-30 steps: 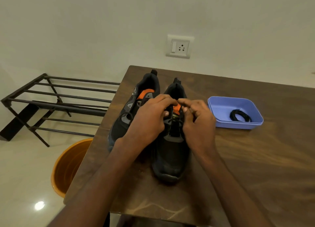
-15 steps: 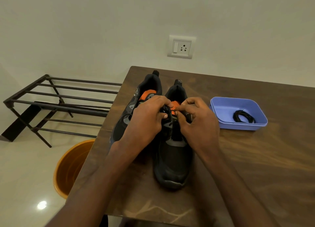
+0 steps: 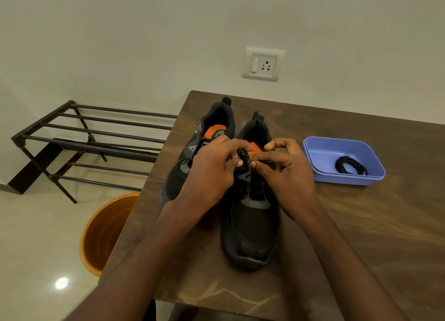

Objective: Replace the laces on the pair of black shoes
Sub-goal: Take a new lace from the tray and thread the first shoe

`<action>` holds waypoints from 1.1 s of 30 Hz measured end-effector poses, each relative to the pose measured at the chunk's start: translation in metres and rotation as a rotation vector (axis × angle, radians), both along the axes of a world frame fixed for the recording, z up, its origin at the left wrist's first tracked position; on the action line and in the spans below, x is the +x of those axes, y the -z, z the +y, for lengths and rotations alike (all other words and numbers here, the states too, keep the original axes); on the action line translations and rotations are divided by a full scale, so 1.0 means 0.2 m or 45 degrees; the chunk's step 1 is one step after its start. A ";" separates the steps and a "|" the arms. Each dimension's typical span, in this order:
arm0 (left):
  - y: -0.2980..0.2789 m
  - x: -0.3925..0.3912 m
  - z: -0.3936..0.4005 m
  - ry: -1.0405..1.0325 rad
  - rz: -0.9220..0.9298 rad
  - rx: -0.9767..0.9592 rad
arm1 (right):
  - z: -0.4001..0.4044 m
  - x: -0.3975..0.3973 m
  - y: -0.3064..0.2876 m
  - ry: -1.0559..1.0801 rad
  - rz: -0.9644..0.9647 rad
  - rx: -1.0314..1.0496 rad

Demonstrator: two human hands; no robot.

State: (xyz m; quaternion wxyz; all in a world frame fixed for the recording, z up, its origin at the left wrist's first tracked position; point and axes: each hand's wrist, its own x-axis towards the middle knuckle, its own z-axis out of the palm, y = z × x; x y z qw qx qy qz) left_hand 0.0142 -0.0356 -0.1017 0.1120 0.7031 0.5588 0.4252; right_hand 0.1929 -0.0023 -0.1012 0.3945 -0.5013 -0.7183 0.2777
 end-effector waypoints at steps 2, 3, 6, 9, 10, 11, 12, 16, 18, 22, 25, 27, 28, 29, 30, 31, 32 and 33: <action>0.00 0.00 -0.01 0.014 -0.010 -0.014 | 0.00 -0.01 0.00 0.012 -0.026 0.005; -0.01 0.00 -0.01 0.021 -0.044 -0.036 | 0.00 -0.01 0.00 0.023 -0.042 0.014; -0.01 -0.01 -0.02 0.025 -0.176 -0.107 | -0.01 -0.03 0.01 0.029 -0.032 0.012; -0.01 -0.01 -0.02 0.007 -0.224 -0.108 | -0.01 -0.03 0.02 0.028 -0.003 0.025; -0.01 0.00 -0.03 -0.002 -0.231 -0.102 | -0.01 -0.03 0.03 0.031 -0.020 0.042; -0.01 0.00 -0.03 -0.011 -0.230 -0.094 | -0.01 -0.03 0.02 0.030 -0.059 0.063; -0.01 0.00 -0.03 -0.018 -0.214 -0.083 | -0.02 -0.03 0.02 0.027 -0.105 0.086; -0.01 0.00 -0.03 -0.021 -0.061 -0.023 | -0.02 -0.02 0.01 0.004 -0.149 0.132; -0.01 0.00 -0.04 -0.014 -0.029 -0.007 | -0.02 -0.02 0.01 -0.024 -0.161 0.118; -0.03 0.00 -0.04 0.027 0.005 -0.016 | -0.02 0.01 0.01 -0.082 -0.133 0.149; -0.07 0.00 -0.05 0.037 -0.114 0.039 | -0.02 0.04 0.01 -0.120 -0.159 0.149; -0.15 -0.02 -0.06 0.019 -0.424 0.058 | -0.02 0.05 0.01 -0.130 -0.177 0.151; -0.18 -0.03 -0.06 0.017 -0.646 0.061 | -0.02 0.05 0.01 -0.125 -0.216 0.163; -0.21 -0.04 -0.06 0.013 -0.840 0.068 | -0.02 0.05 0.02 -0.121 -0.266 0.178; -0.21 -0.05 -0.05 -0.005 -0.949 0.076 | -0.02 0.05 0.02 -0.118 -0.309 0.192; -0.21 -0.06 -0.05 -0.044 -0.947 0.079 | -0.02 0.04 0.03 -0.118 -0.330 0.201; -0.19 -0.06 -0.05 -0.104 -0.853 0.069 | -0.02 0.04 0.04 -0.117 -0.336 0.203; -0.17 -0.06 -0.05 -0.173 -0.684 0.046 | -0.02 0.04 0.04 -0.114 -0.333 0.204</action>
